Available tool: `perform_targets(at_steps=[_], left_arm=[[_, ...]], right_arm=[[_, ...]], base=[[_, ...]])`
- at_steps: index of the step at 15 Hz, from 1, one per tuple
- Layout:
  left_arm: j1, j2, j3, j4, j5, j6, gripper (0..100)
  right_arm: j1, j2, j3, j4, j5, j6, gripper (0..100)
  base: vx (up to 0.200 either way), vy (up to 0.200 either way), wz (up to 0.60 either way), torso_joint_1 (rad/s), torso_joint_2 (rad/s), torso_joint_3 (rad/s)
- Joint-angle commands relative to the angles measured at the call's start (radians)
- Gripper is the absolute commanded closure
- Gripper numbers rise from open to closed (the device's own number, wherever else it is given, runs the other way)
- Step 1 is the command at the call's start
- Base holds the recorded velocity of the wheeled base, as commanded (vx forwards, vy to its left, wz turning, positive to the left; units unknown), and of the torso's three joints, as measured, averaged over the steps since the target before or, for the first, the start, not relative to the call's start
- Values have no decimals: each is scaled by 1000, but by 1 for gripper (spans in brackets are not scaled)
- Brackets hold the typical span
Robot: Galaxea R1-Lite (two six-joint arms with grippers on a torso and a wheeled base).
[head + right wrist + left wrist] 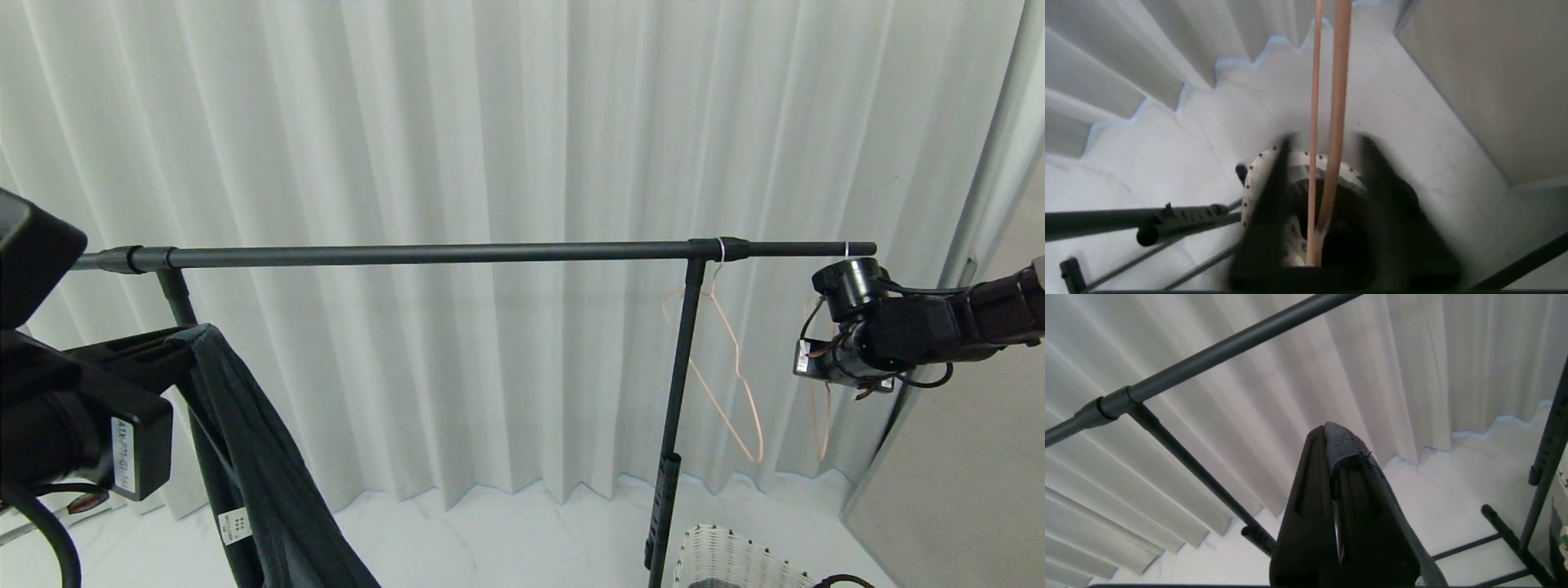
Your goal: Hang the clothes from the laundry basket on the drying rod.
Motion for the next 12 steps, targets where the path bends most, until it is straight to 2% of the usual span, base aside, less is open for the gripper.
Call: perform_targets(at_steps=[1, 8, 12], left_arm=[[1, -1, 0, 0, 1, -1, 100], [1, -1, 0, 0, -1, 4, 100], [1, 0, 0, 0, -1, 5, 100]], right_arm=[[11, -10, -3, 11, -2, 1, 100], [46, -105, 23, 17, -3, -5, 100], [66, -183, 126, -5, -3, -8, 100]], base=[[0, 0, 0, 0, 0, 0], [0, 0, 0, 0, 0, 0], [0, 0, 0, 0, 0, 0]])
